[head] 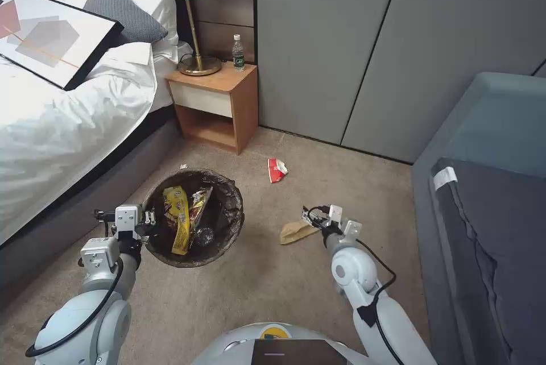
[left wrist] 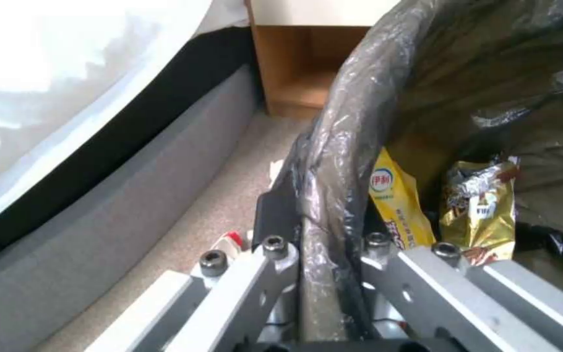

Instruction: Pick up the trash bin, then pick up the garbage from the floor and place it into the trash bin.

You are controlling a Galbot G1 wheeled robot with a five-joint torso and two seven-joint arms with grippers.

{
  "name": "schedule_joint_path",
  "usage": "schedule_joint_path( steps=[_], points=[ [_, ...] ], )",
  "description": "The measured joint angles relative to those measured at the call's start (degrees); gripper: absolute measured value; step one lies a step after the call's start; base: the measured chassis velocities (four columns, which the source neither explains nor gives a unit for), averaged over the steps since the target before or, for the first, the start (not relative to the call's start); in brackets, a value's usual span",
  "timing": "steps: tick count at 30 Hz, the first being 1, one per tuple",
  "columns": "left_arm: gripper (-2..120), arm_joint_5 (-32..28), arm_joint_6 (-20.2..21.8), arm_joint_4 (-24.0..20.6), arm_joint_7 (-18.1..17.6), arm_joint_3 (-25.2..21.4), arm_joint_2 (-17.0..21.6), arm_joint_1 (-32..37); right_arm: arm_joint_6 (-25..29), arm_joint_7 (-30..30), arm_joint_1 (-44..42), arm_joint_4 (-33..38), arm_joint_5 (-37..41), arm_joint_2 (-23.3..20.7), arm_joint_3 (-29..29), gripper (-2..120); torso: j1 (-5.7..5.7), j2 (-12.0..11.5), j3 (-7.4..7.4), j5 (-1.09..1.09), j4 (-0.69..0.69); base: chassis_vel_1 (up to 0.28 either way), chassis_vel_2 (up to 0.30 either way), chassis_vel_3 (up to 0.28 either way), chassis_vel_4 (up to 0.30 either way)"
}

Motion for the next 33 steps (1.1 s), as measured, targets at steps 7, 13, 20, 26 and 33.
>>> schedule_joint_path(
  steps=[7,13,20,26,33],
  points=[
    [4,0.0,0.0,0.02,0.0,0.02,-0.04,-0.02,0.04,3.64,3.39,-4.4,2.4,0.69,-2.62,100,0.0,0.0,0.0,0.0,0.01,0.0,0.0,0.0,0.0],
    [4,0.02,-0.32,0.27,0.0,-0.01,-0.31,0.05,0.78,7.69,7.19,-10.54,3.5,2.19,-5.62,100,0.0,0.0,0.0,0.0,0.0,0.0,0.0,0.0,0.0],
    [4,0.11,-0.72,0.68,0.07,0.05,-0.41,0.06,1.68,10.32,9.61,-15.7,4.21,3.78,-7.15,100,0.0,0.0,0.0,0.0,0.01,0.0,0.0,0.0,0.0],
    [4,0.12,-1.01,0.97,0.15,-0.05,-0.42,0.09,2.55,11.06,10.93,-19.95,4.29,4.64,-7.4,100,0.0,0.0,0.0,0.0,0.0,0.0,0.0,0.0,0.0],
    [4,0.15,-1.24,1.56,0.22,0.09,-0.37,-0.13,3.34,10.55,12.62,-23.38,4.32,5.18,-7.97,100,0.0,0.0,0.0,0.0,0.0,0.0,0.0,0.0,0.0]
  ],
)
